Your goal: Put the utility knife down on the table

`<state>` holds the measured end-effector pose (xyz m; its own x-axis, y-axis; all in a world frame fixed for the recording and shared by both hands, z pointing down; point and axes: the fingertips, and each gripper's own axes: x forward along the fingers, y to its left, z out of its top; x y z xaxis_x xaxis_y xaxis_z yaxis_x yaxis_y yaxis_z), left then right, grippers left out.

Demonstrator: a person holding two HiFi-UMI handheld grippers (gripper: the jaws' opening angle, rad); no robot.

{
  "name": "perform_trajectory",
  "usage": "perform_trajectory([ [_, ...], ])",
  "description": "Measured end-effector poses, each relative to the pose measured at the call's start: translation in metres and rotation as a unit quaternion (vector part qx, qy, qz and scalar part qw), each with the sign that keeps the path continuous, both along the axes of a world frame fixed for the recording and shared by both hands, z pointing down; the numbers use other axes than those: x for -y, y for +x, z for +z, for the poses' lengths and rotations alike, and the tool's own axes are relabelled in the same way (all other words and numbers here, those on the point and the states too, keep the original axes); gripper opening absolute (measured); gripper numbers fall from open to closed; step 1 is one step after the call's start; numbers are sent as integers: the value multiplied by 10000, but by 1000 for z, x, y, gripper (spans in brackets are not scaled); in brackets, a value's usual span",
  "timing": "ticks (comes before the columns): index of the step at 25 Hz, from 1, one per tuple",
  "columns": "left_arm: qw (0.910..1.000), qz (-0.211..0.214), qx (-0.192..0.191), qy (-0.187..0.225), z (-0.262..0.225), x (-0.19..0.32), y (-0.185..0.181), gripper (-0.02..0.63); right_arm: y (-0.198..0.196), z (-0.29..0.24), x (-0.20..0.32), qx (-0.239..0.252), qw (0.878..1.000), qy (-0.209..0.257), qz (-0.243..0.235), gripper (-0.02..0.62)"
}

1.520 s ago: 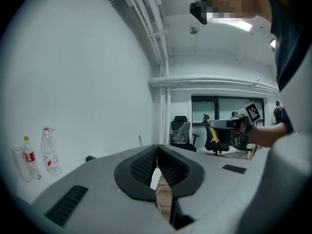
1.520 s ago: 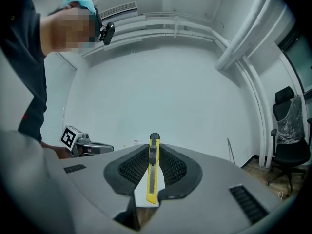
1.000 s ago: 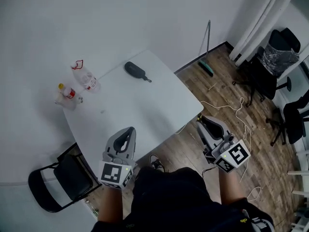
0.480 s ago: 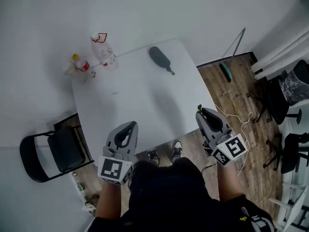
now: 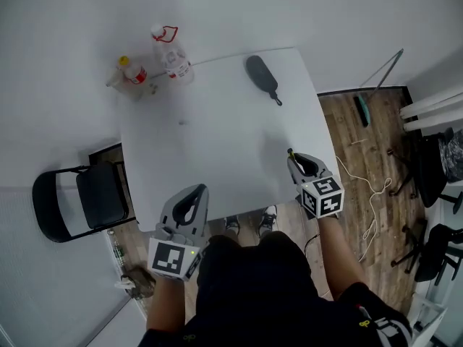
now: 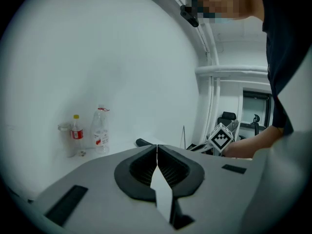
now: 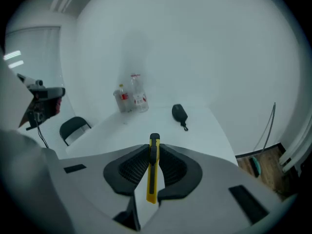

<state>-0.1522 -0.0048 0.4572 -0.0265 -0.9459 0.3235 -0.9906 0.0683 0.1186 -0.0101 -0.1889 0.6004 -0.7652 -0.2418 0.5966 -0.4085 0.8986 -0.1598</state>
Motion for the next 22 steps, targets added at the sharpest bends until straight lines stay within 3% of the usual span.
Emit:
perform_trajectory([
  [3, 9999, -101, 14, -89, 7, 0, -2, 23, 0, 41, 0, -500, 9986, -151, -64, 75],
  [10, 9990, -302, -63, -317, 24, -1, -5, 23, 2, 109, -18, -1387, 9872, -234, -746, 75],
  [16, 9988, -316, -81, -372, 29, 0, -1, 23, 8, 135, -27, -1776, 9790, -269, -968, 75],
  [22, 9987, -298, -76, -411, 29, 0, 0, 23, 11, 140, -28, -1792, 9784, -337, -972, 77],
])
